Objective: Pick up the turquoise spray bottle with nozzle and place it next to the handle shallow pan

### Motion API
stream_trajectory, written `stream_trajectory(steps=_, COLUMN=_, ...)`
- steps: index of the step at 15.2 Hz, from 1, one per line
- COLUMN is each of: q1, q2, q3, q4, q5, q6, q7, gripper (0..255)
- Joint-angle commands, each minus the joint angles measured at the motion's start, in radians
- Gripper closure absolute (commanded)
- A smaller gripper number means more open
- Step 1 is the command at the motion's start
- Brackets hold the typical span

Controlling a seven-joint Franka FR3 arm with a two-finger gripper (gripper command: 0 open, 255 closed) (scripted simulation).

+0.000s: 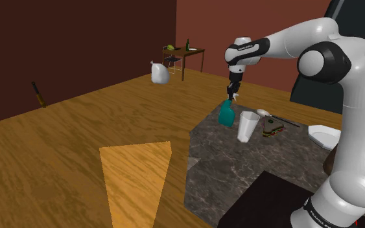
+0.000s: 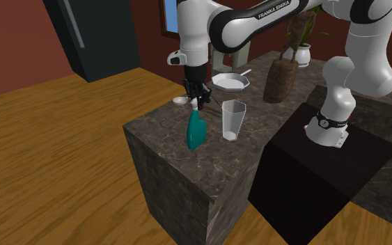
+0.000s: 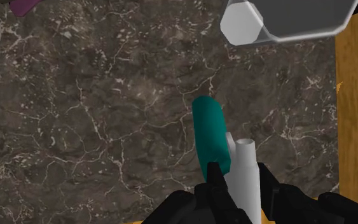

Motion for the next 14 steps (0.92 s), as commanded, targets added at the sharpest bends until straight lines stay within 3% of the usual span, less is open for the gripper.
stream_trajectory(steps=1, q1=0.000, q2=0.000, q3=0.000, q4=0.000, q5=0.000, q6=0.000, q7=0.000, gripper=255)
stream_trajectory(steps=14, q1=-0.004, q2=-0.021, q3=-0.004, q4=0.118, q5=-0.008, q6=-0.138, q7=0.006, gripper=255)
